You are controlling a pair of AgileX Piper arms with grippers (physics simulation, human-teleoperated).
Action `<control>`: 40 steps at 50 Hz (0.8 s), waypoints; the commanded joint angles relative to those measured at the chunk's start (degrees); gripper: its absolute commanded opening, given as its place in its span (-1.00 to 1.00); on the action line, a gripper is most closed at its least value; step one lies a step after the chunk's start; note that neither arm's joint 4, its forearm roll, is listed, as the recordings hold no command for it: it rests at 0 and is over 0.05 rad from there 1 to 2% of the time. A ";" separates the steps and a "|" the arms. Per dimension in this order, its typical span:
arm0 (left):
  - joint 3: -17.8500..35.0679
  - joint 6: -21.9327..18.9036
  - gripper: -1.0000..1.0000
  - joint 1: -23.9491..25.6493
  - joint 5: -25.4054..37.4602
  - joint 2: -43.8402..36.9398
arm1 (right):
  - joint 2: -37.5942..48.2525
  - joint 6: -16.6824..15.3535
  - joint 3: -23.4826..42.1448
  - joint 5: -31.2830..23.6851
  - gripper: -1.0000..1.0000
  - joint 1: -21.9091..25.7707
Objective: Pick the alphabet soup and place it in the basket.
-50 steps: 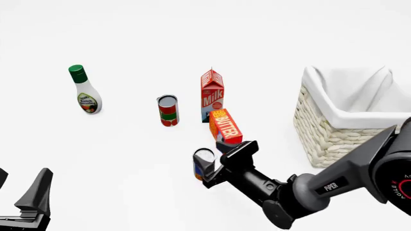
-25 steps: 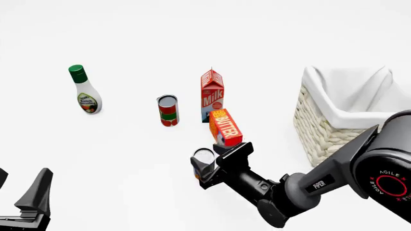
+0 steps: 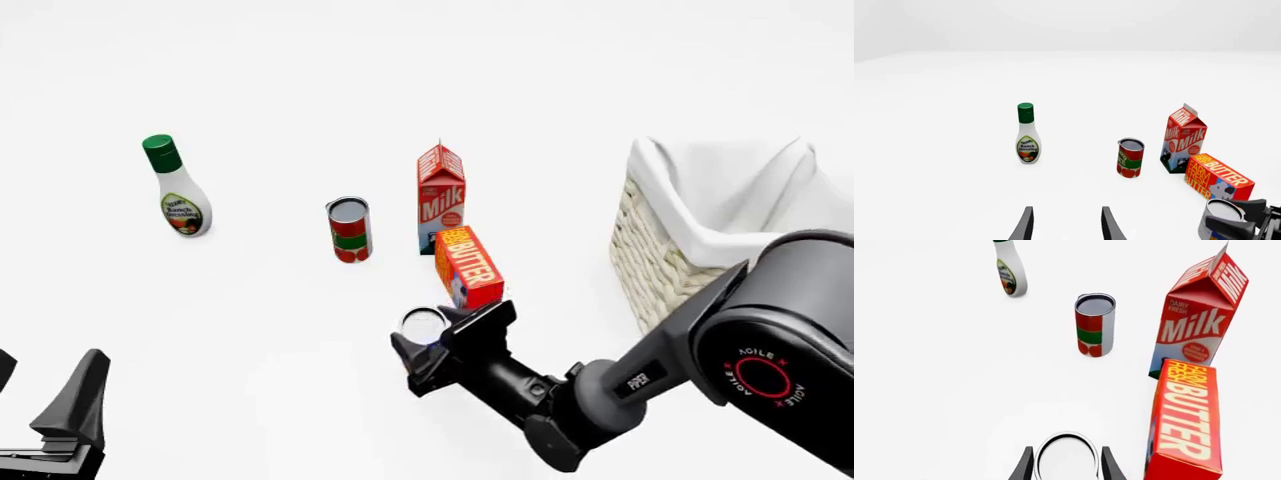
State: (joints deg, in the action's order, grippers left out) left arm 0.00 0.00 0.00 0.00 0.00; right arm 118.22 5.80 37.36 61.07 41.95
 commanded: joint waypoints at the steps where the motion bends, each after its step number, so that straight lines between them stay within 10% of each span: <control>1: 0.00 0.00 1.00 0.00 0.00 0.00 | 1.57 0.16 0.74 0.15 1.00 0.25; 25: 0.00 0.00 1.00 0.00 0.00 0.00 | 3.31 -0.01 1.14 0.64 1.00 0.13; 26: 0.00 0.00 1.00 0.00 0.00 0.00 | 3.30 0.00 1.11 0.67 -1.00 0.13; 40: 0.00 0.00 1.00 0.00 0.00 0.00 | 2.64 0.26 0.49 1.07 -1.00 0.56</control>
State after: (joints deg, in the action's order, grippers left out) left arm 0.00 0.00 0.00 0.00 0.00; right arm 121.00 5.02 38.35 61.95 42.08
